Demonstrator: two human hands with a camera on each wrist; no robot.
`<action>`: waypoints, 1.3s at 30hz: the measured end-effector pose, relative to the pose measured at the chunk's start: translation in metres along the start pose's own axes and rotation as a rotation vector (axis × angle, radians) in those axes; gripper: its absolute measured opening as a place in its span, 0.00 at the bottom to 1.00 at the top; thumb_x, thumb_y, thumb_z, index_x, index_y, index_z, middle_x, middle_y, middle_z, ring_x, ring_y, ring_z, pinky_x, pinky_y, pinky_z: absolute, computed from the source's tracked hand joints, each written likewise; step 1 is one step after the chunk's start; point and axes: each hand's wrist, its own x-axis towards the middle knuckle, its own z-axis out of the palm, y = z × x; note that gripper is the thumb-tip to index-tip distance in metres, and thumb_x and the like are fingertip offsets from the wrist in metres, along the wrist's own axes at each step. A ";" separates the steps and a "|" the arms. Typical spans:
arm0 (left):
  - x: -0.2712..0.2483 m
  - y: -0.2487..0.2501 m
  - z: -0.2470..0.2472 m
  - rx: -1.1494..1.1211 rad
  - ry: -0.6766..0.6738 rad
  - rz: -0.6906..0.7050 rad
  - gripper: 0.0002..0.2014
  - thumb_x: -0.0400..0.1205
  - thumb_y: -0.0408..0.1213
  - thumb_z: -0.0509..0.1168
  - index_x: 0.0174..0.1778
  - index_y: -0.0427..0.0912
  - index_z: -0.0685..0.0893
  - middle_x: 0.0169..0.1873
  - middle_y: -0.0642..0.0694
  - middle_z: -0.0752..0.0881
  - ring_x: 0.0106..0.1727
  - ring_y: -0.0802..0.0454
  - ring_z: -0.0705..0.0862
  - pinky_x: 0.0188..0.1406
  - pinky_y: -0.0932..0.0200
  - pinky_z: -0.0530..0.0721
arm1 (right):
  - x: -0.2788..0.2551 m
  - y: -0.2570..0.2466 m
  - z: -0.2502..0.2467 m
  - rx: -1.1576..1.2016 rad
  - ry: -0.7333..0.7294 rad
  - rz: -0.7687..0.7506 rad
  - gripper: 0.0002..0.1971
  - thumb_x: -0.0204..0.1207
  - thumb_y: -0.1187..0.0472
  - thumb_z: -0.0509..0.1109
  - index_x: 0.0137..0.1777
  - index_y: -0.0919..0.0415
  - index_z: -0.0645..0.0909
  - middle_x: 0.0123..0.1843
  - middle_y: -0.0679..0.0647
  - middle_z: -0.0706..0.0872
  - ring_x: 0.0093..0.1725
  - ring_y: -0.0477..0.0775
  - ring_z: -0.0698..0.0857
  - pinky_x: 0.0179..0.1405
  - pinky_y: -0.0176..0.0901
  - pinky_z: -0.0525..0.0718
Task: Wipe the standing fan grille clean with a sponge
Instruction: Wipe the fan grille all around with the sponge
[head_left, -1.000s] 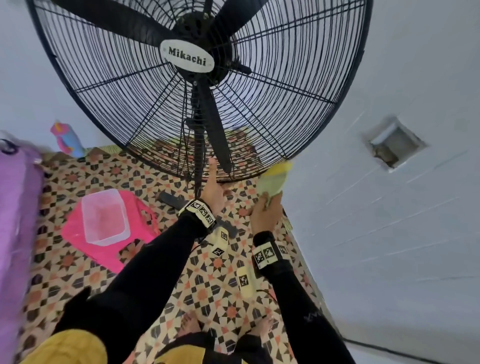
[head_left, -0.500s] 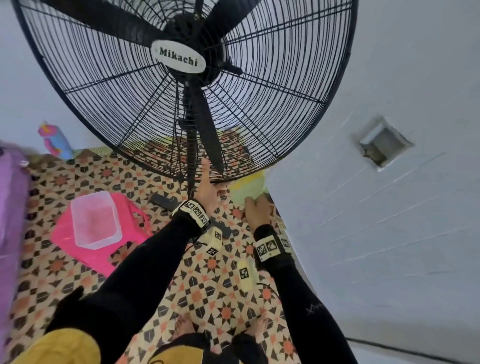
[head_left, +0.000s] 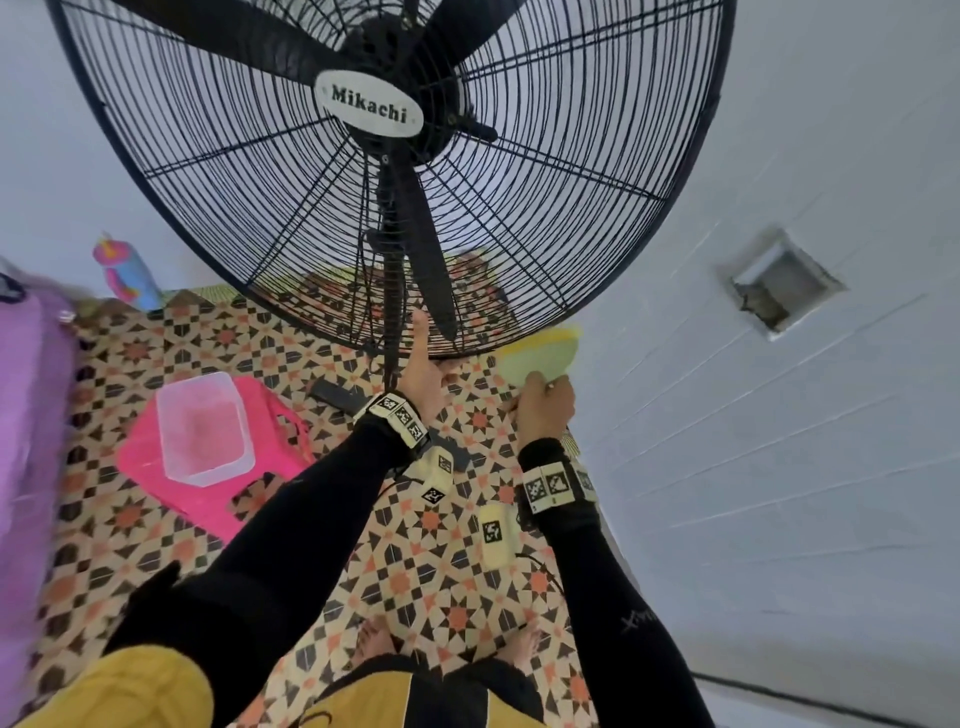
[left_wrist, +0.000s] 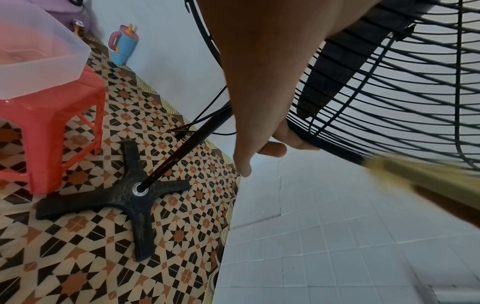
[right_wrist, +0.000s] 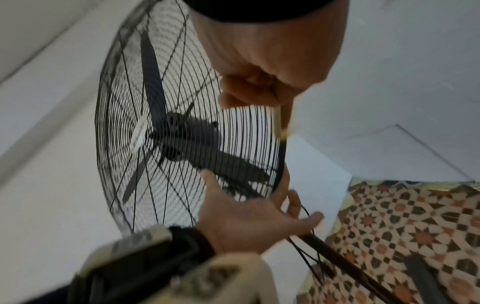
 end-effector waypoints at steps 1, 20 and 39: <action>0.004 -0.001 -0.002 0.003 0.003 -0.012 0.62 0.58 0.94 0.54 0.80 0.54 0.80 0.65 0.47 0.91 0.80 0.33 0.73 0.85 0.27 0.59 | 0.002 -0.002 -0.001 0.040 0.059 -0.012 0.05 0.84 0.65 0.59 0.55 0.65 0.75 0.36 0.63 0.85 0.19 0.48 0.83 0.16 0.36 0.77; -0.011 0.002 0.004 0.019 -0.068 -0.014 0.65 0.56 0.95 0.53 0.81 0.52 0.80 0.76 0.43 0.84 0.83 0.40 0.74 0.87 0.33 0.59 | 0.004 -0.010 0.014 0.050 -0.212 0.253 0.06 0.81 0.67 0.60 0.42 0.63 0.74 0.27 0.55 0.74 0.18 0.49 0.73 0.18 0.37 0.68; -0.002 -0.001 0.004 0.009 0.006 0.021 0.65 0.57 0.95 0.51 0.84 0.55 0.76 0.70 0.47 0.88 0.85 0.38 0.69 0.86 0.28 0.58 | -0.004 -0.007 0.019 -0.222 0.157 -0.338 0.10 0.88 0.51 0.51 0.54 0.56 0.67 0.37 0.52 0.79 0.32 0.61 0.90 0.30 0.56 0.90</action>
